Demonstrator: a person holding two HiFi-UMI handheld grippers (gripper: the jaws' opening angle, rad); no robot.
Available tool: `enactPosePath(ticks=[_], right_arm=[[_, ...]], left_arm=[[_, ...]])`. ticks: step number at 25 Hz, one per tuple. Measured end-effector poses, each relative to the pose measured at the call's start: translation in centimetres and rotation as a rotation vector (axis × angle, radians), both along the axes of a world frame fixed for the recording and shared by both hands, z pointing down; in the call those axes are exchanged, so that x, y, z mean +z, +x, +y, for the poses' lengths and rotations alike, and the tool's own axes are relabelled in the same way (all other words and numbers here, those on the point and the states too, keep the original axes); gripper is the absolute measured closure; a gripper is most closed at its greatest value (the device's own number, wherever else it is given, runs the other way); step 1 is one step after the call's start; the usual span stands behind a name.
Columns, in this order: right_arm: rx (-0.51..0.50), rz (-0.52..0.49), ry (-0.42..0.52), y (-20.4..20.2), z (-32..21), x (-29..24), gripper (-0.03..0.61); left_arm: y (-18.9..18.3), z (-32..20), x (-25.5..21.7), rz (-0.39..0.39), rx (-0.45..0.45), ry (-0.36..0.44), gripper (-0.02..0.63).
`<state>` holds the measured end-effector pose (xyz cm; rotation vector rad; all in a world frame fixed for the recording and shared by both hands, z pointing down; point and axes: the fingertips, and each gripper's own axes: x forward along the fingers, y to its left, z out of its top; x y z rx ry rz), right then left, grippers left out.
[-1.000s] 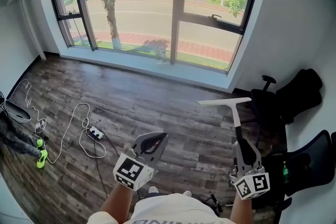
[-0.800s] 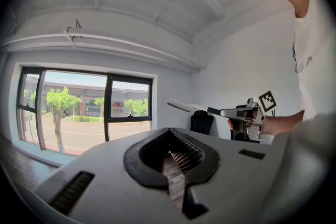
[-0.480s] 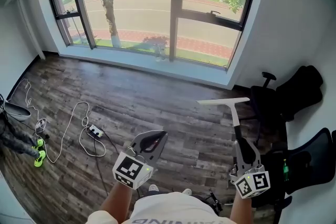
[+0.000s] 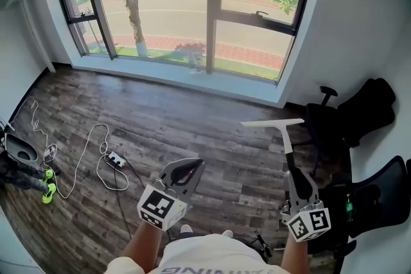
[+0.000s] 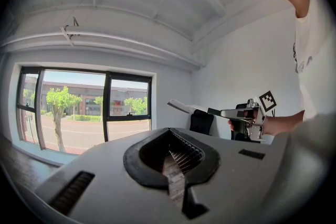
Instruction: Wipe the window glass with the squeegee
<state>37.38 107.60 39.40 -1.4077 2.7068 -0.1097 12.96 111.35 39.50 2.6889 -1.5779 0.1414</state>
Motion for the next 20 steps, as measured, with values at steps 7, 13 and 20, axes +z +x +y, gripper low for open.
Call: enactPosePath(ticks=[7, 13, 20], right_arm=[[-0.014, -0.004, -0.011, 1.6, -0.8, 0.7, 0.479], [-0.022, 0.000, -0.024, 4.3, -1.7, 1.3, 0.479], [-0.024, -0.009, -0.052, 7.5, -2.9, 2.7, 0.479]], left_arm=[[1.9, -0.3, 0.0, 0.016, -0.005, 0.001, 0.597], [4.8, -1.0, 0.3, 0.011, -0.019, 0.002, 0.597], [8.3, -1.0, 1.2, -0.006, -0.036, -0.005, 0.597]])
